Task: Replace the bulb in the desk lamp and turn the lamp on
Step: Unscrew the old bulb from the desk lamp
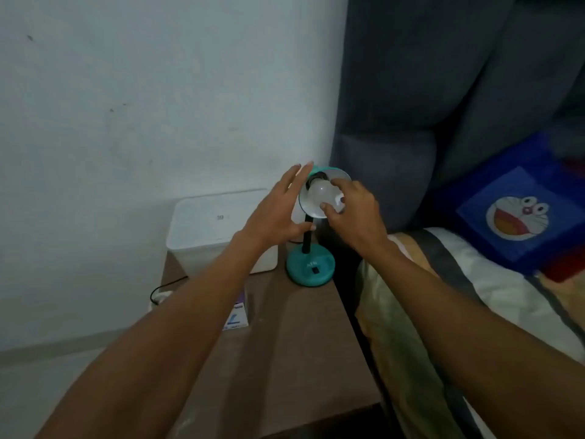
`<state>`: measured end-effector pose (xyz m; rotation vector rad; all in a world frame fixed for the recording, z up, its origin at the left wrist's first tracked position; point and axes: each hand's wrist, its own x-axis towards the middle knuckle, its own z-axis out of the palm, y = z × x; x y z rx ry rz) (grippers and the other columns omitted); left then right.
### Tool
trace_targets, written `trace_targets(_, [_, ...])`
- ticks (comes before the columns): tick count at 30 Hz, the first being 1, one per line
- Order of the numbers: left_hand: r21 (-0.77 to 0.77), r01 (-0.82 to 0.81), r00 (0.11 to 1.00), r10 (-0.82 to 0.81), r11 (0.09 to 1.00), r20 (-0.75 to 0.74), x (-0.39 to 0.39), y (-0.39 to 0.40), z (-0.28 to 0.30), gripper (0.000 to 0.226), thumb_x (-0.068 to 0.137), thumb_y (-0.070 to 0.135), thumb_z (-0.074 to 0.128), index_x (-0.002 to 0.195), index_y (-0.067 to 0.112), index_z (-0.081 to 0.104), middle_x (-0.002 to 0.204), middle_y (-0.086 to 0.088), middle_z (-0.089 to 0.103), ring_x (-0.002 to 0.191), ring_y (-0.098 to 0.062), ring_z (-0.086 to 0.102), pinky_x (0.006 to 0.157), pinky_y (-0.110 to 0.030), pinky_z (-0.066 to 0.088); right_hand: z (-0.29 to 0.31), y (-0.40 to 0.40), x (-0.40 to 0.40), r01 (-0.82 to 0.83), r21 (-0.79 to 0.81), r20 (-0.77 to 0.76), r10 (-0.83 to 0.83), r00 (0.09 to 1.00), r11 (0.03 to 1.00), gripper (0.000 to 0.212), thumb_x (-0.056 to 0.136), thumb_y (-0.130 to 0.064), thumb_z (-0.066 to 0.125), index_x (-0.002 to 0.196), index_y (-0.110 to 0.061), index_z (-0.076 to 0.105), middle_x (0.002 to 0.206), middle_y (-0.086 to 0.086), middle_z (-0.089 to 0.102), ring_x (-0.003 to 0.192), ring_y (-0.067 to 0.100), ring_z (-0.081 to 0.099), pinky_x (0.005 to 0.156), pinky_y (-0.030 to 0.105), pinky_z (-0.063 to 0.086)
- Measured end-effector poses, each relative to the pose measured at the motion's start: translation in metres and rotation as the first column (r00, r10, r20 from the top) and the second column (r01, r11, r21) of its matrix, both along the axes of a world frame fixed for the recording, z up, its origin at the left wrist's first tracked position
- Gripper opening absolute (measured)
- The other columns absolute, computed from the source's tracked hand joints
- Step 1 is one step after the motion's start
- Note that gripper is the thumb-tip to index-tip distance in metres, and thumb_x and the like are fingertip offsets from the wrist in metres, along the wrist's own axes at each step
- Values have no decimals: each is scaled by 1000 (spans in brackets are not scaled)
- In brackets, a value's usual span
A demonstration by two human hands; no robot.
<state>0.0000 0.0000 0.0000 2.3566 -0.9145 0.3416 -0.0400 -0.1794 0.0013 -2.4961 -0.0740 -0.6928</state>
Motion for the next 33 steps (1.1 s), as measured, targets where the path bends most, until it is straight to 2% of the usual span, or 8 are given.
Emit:
trace_targets(3, [-6,48,999,-48,999,-23,14,-1,-6,117,76,27,90,164,13,15,169,-12,23,157,-27,22,123,-44,34,-2,1,11,-14,64,-17,15,1000,998,54,85,-34,73,133,-15,56,125,13,62,105,29,64,90,43,54])
trace_targets(12, [-54,64,996,-61,996,63,30,-2,-20,98,83,14,85,162,14,27,156,-14,45,139,-30,50,107,-48,52,-7,12,24,-14,219,46,4,999,976,50,81,-32,79,124,-15,61,120,7,67,109,22,63,93,39,53])
trace_targets(16, [-50,74,994,-69,996,84,34,-2,-21,98,82,15,86,161,14,28,156,-14,47,140,-30,50,107,-48,52,-9,14,27,4,174,10,-5,1000,985,51,82,-29,78,128,-18,59,125,8,63,110,27,62,93,43,53])
trace_targets(21, [-75,79,994,-72,994,87,36,-3,-23,97,81,15,87,161,14,31,158,-12,46,142,-28,49,108,-47,52,-17,16,26,4,-65,9,-4,1000,998,59,81,-11,75,136,-21,55,139,13,46,115,36,51,93,46,52])
trace_targets(23, [-87,82,994,-75,993,86,37,-3,-23,96,81,16,87,160,13,32,158,-12,46,143,-28,48,109,-47,51,-22,16,24,6,-21,40,-5,999,1000,61,82,-12,73,139,-21,52,141,14,43,118,33,49,94,42,52])
trace_targets(26, [-94,89,993,-81,992,81,38,-3,-23,95,82,17,87,160,12,33,158,-11,46,143,-27,48,110,-47,50,-22,17,24,39,187,27,-44,999,982,62,86,-32,72,141,-17,47,136,13,50,112,20,56,90,33,51])
trace_targets(28, [-89,90,993,-83,992,80,38,-3,-24,96,81,16,87,160,13,32,158,-11,46,143,-27,48,109,-47,51,-19,17,27,66,232,-21,-63,998,970,57,88,-37,70,136,-13,52,126,14,62,106,25,64,88,39,55])
trace_targets(33, [-104,94,992,-84,990,97,38,-2,-24,95,81,18,87,160,14,33,158,-10,46,143,-26,48,110,-45,50,-19,19,26,56,112,-28,-53,998,992,60,83,-15,75,138,-23,53,136,13,43,119,31,50,98,43,51])
